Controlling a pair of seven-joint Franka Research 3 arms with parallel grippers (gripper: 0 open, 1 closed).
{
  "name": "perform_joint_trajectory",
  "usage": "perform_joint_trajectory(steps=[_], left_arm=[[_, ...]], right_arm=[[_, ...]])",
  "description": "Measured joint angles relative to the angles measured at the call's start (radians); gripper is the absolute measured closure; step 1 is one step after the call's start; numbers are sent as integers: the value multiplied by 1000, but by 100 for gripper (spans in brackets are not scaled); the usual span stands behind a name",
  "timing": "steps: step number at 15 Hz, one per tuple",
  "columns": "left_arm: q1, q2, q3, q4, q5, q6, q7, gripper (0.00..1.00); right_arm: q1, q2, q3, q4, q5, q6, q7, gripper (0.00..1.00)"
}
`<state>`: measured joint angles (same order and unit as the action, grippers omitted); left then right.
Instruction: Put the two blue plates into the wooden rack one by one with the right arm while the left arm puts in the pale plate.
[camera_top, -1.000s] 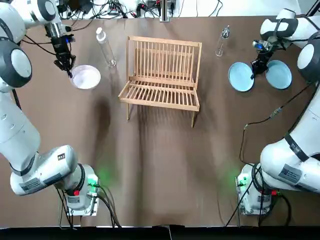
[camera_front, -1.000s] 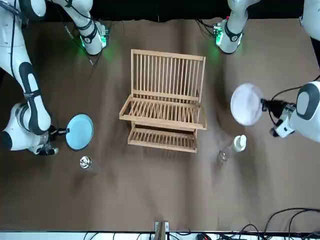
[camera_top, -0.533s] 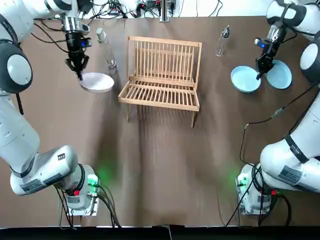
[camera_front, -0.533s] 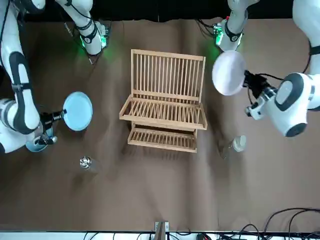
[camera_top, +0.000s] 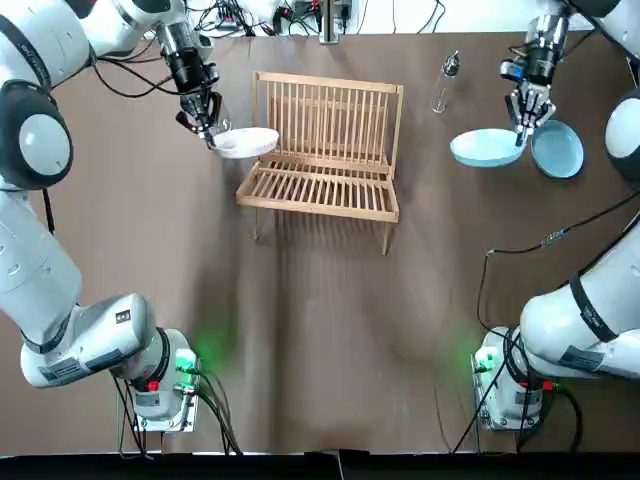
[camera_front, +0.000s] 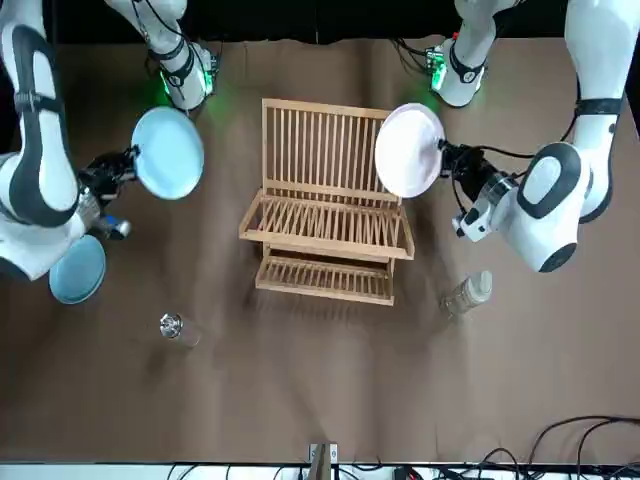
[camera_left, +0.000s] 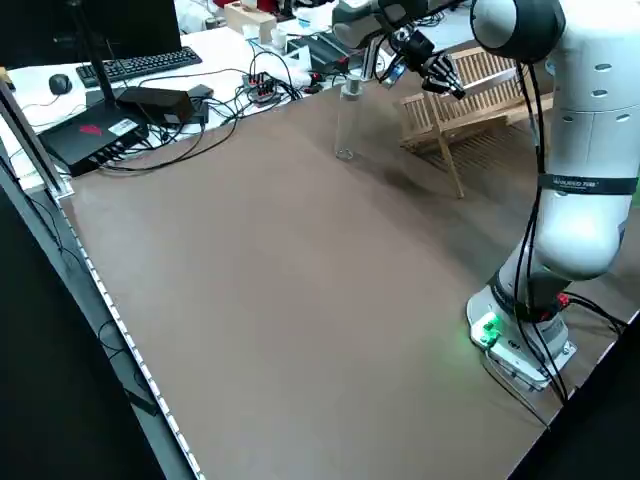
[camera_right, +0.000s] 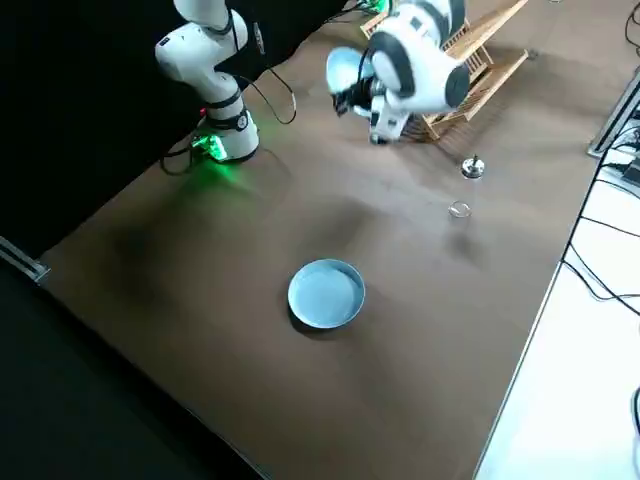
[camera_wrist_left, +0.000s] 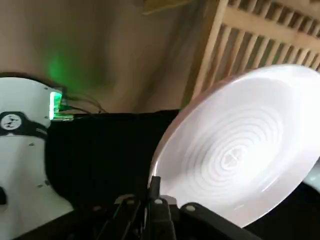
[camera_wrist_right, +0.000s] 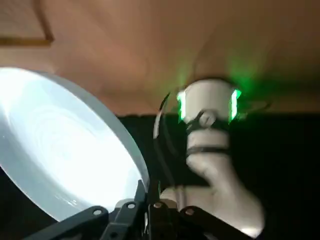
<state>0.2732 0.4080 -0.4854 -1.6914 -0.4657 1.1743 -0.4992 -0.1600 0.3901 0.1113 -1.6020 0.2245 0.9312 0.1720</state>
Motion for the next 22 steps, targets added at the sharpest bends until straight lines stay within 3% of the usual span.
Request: perform_joint_trajectory(steps=[4, 8, 11, 12, 16, 17, 22], left_arm=[[-66, 45, 0, -1, -6, 105, -95, 96], [-92, 65, 0, -1, -31, 124, -145, 96], [-119, 66, -1, -1, -32, 125, -184, 96], [-141, 69, 0, -2, -32, 144, -206, 96], [-173, 87, 0, -3, -32, 181, -257, 96], [-171, 87, 0, -3, -32, 180, -258, 92], [-157, 90, 21, 1, -29, 187, -259, 47]], right_arm=[[65, -135, 2, -100, 207, -36, 182, 97], [131, -254, 3, -208, 387, 7, 398, 97], [258, -260, 5, -283, 469, 156, 553, 97], [338, -253, 6, -329, 504, 258, 612, 97], [415, -248, 6, -396, 566, 403, 641, 97], [423, -245, 6, -405, 583, 432, 642, 97], [450, -210, 6, -413, 632, 518, 645, 97]])
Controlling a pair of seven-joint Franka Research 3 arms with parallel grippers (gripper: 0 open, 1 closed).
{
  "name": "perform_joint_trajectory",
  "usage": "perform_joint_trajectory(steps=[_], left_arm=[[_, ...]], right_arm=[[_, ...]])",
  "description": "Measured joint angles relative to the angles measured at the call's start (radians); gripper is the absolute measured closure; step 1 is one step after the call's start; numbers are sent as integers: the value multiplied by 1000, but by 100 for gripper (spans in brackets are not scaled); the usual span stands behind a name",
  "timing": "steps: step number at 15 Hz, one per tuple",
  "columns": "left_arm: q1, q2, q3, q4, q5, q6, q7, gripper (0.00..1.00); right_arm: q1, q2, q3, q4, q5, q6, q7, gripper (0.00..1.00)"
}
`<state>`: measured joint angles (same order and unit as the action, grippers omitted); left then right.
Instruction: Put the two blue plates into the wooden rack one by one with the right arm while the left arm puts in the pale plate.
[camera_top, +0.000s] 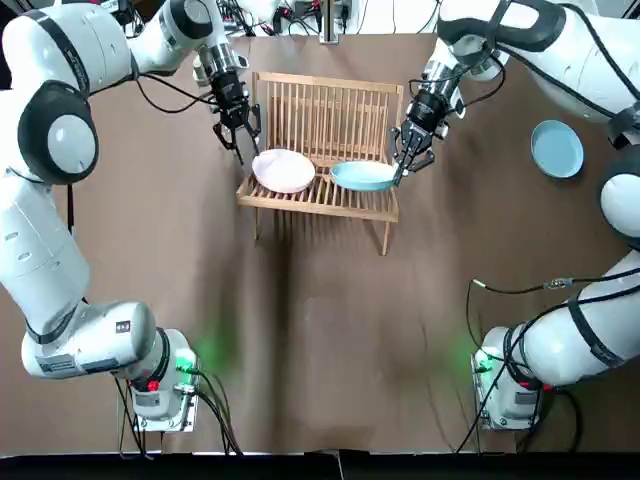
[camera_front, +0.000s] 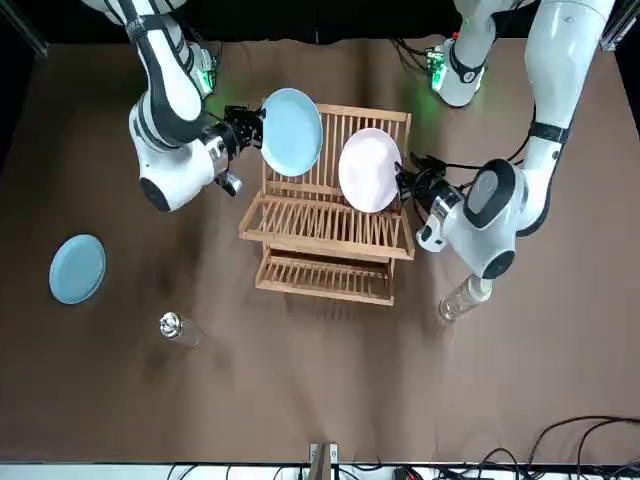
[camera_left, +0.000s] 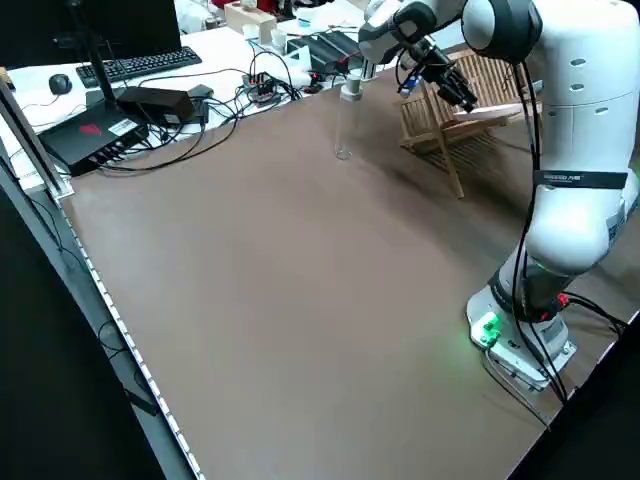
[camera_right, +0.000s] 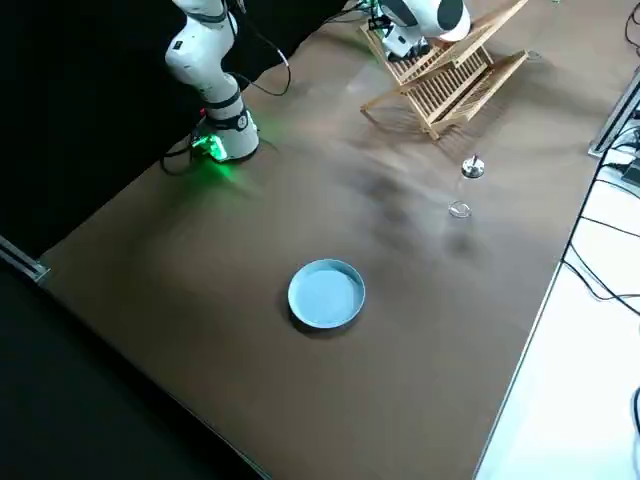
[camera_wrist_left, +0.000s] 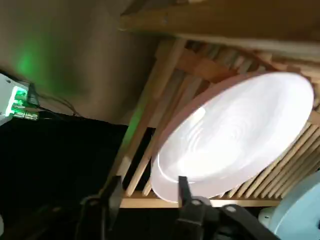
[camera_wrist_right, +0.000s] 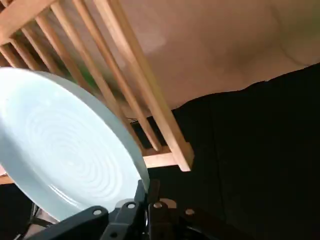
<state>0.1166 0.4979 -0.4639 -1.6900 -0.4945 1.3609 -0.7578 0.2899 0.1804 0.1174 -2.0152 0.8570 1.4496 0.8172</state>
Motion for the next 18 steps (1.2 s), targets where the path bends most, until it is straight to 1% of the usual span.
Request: perform_joint_trajectory(steps=[2, 4, 5, 6, 9, 11, 14, 15, 18], left_arm=[[8, 0, 21, 28, 51, 1, 4, 29], [34, 0, 26, 73, 155, 1, 20, 11], [53, -2, 25, 96, 205, 1, 47, 3], [74, -8, 25, 114, 255, 0, 91, 0], [140, -63, 24, 144, 398, -3, 280, 0], [168, -114, 24, 160, 452, -3, 412, 0], [174, -181, 24, 216, 531, -2, 574, 0], [171, -218, 23, 249, 553, 4, 639, 0], [171, -267, 22, 278, 557, 28, 665, 0]], right_arm=[[4, 8, 0, 0, 5, 21, 1, 97], [4, 12, -1, 0, 5, 28, 1, 96], [4, 13, -1, 0, 5, 29, 1, 92], [4, 13, -1, 0, 5, 29, 1, 92], [4, 14, -3, 0, 5, 29, 1, 85], [4, 14, -7, 0, 5, 27, 1, 84], [-8, 14, -17, 2, 4, -8, -2, 84], [-56, 14, -22, 20, -45, -32, -36, 84], [-183, 13, -28, 88, -203, -39, -180, 84]])
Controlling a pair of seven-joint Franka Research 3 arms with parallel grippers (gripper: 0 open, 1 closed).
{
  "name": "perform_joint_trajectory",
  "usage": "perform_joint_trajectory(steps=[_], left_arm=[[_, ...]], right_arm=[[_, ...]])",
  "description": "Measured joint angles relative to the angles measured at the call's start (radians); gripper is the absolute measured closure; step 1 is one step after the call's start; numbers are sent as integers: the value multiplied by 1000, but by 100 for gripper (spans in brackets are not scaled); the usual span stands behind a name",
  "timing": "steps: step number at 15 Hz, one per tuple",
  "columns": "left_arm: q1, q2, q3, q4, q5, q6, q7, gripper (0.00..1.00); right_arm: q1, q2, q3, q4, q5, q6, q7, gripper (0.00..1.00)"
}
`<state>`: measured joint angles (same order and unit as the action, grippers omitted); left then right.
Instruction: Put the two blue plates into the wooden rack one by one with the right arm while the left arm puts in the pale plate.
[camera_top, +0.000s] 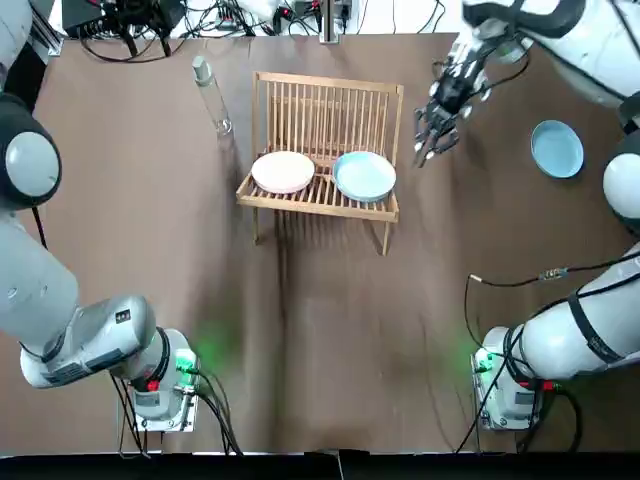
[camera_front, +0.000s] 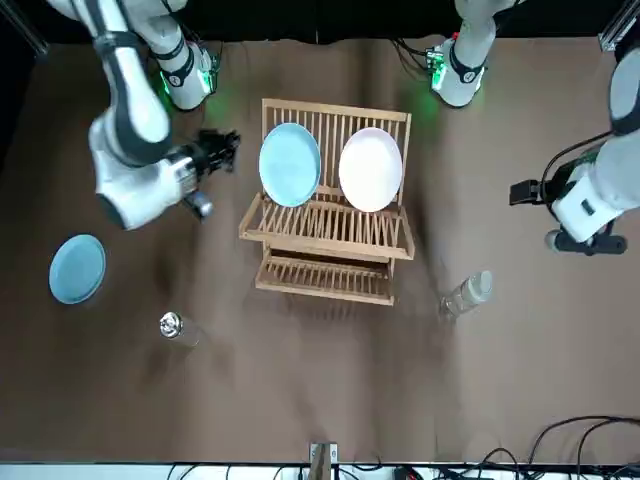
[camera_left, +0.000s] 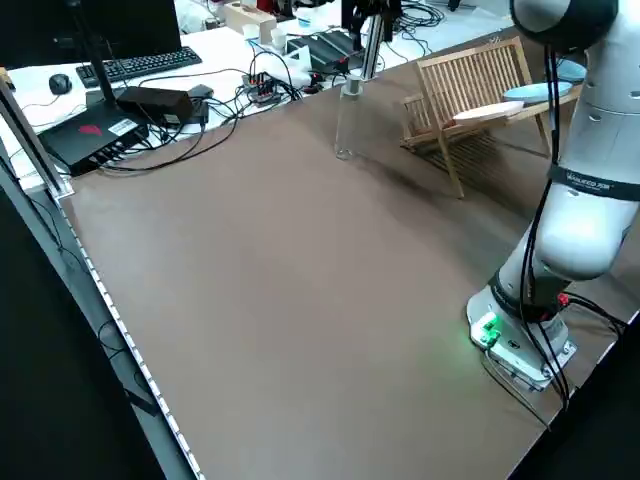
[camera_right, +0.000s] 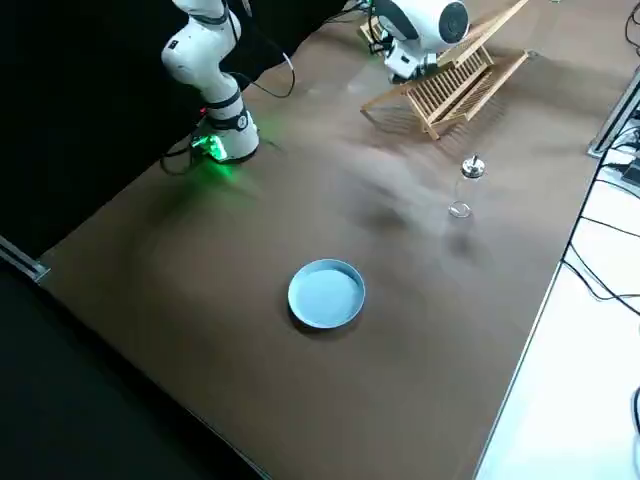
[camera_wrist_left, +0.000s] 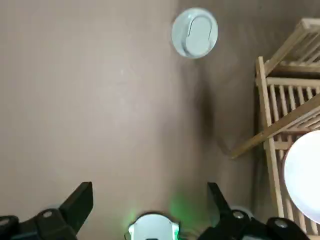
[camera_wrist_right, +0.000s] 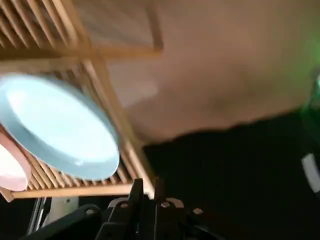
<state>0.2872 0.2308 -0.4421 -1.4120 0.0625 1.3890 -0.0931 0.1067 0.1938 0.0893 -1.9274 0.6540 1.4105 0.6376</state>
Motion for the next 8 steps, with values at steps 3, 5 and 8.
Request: perform_joint_trajectory(steps=[3, 5, 8], left_arm=[[0, -44, 0, 3, 9, 10, 3, 0], [0, -59, 0, 3, 11, 11, 3, 0], [-14, -68, 15, 3, 12, 11, 3, 0]], right_arm=[[-134, 0, -8, 68, -170, -6, -194, 84], [-231, -1, -9, 104, -275, -5, -334, 84], [-375, 1, -12, 140, -402, 90, -521, 84]])
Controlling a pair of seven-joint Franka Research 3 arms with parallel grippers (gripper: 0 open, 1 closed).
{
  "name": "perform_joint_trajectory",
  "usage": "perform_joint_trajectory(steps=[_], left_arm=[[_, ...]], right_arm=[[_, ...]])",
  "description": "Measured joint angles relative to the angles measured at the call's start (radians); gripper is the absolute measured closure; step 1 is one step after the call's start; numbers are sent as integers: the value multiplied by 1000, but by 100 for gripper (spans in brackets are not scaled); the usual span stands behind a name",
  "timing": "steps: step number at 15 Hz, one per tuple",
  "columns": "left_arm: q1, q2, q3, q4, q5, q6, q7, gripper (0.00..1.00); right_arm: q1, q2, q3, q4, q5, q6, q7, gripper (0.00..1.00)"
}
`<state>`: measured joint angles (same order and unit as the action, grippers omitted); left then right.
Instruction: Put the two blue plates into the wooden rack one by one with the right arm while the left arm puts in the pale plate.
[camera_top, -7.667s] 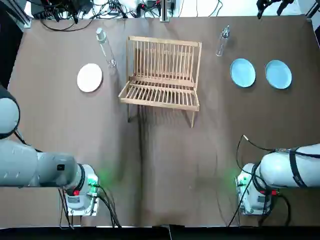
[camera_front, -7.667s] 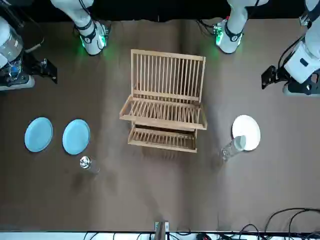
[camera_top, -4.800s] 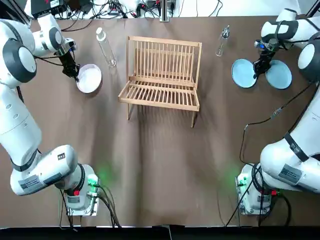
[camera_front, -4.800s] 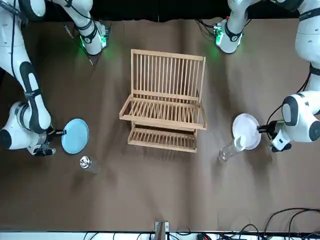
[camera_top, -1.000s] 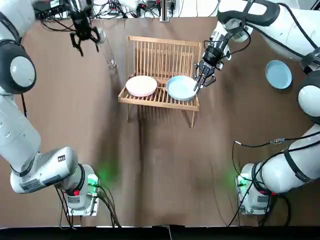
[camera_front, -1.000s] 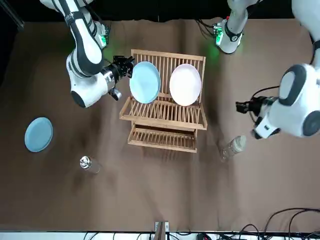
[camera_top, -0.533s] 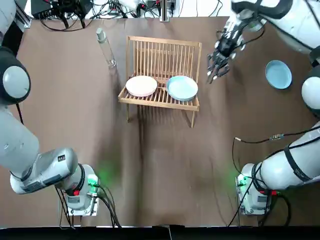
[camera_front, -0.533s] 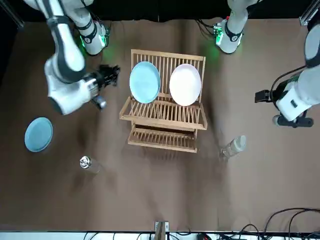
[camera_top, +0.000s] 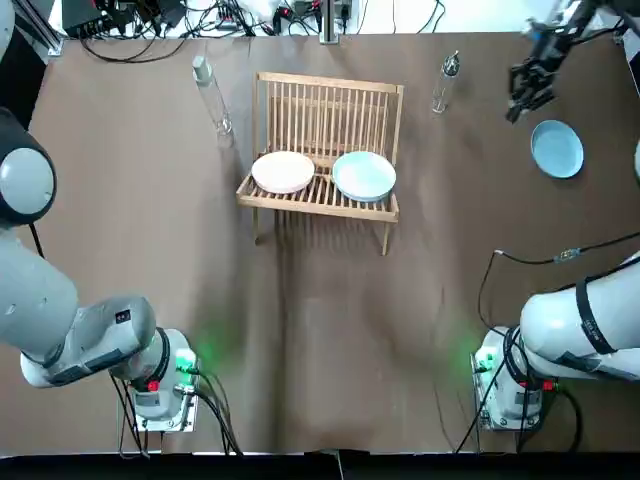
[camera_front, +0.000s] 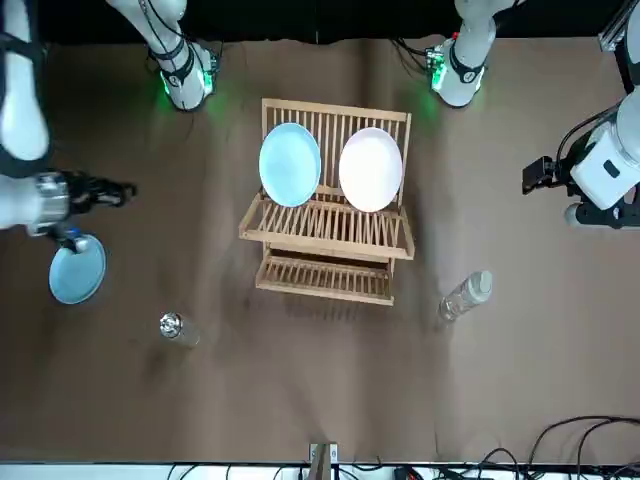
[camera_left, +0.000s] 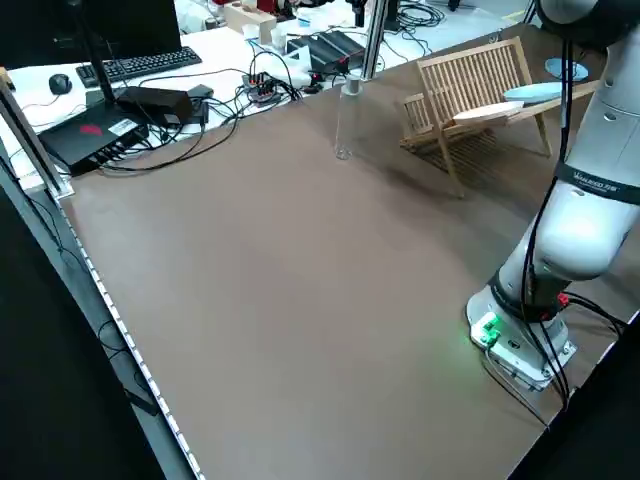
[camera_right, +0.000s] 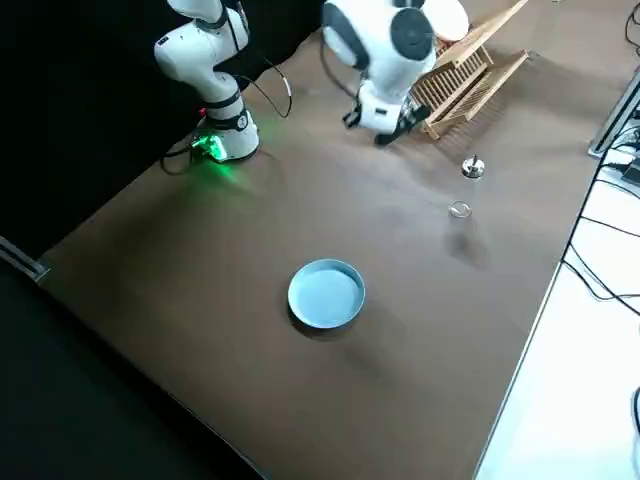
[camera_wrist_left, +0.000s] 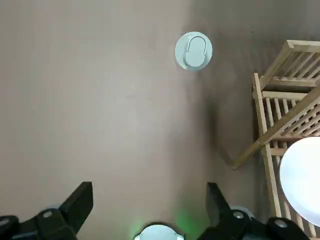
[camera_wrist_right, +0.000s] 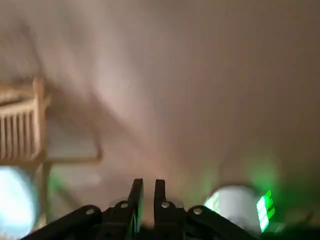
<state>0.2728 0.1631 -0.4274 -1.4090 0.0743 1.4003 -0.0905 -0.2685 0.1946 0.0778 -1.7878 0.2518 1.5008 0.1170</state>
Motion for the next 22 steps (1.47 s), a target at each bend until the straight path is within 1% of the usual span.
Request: perform_joint_trajectory(steps=[1, 2, 3, 4, 5, 6, 7, 9, 11, 13, 17, 22], left_arm=[[-29, -6, 32, 0, 0, 1, 0, 0], [-80, -16, 91, 1, -2, 1, 0, 0], [-152, -31, 177, 1, -19, 1, 0, 0], [-222, -49, 267, 0, -45, 1, 1, 0], [-272, -70, 340, -4, -72, 0, 4, 0], [-292, -92, 375, -15, -85, 0, 12, 0], [-295, -115, 388, -37, -92, 3, 20, 0], [-296, -166, 390, -115, -92, 55, 23, 0], [-301, -204, 388, -186, -92, 94, 31, 0], [-303, -217, 386, -218, -85, 110, 63, 0], [-312, -217, 382, -225, -53, 111, 87, 0], [-313, -213, 379, -230, -52, 116, 89, 0]], right_arm=[[-38, 5, -1, 0, -43, 68, -45, 83], [-69, 18, -1, 0, -74, 129, -80, 83], [-93, 41, -1, -1, -102, 191, -104, 79], [-113, 72, 0, -1, -137, 258, -122, 71], [-129, 107, 0, 0, -177, 323, -138, 67], [-144, 143, 0, 2, -218, 379, -155, 67], [-159, 180, 0, 7, -258, 426, -174, 67], [-206, 248, -1, 33, -320, 489, -216, 66], [-269, 306, -1, 65, -355, 547, -309, 63], [-347, 374, -1, 97, -366, 637, -428, 63], [-403, 431, -1, 106, -369, 716, -508, 64], [-422, 486, -1, 108, -369, 772, -518, 64]])
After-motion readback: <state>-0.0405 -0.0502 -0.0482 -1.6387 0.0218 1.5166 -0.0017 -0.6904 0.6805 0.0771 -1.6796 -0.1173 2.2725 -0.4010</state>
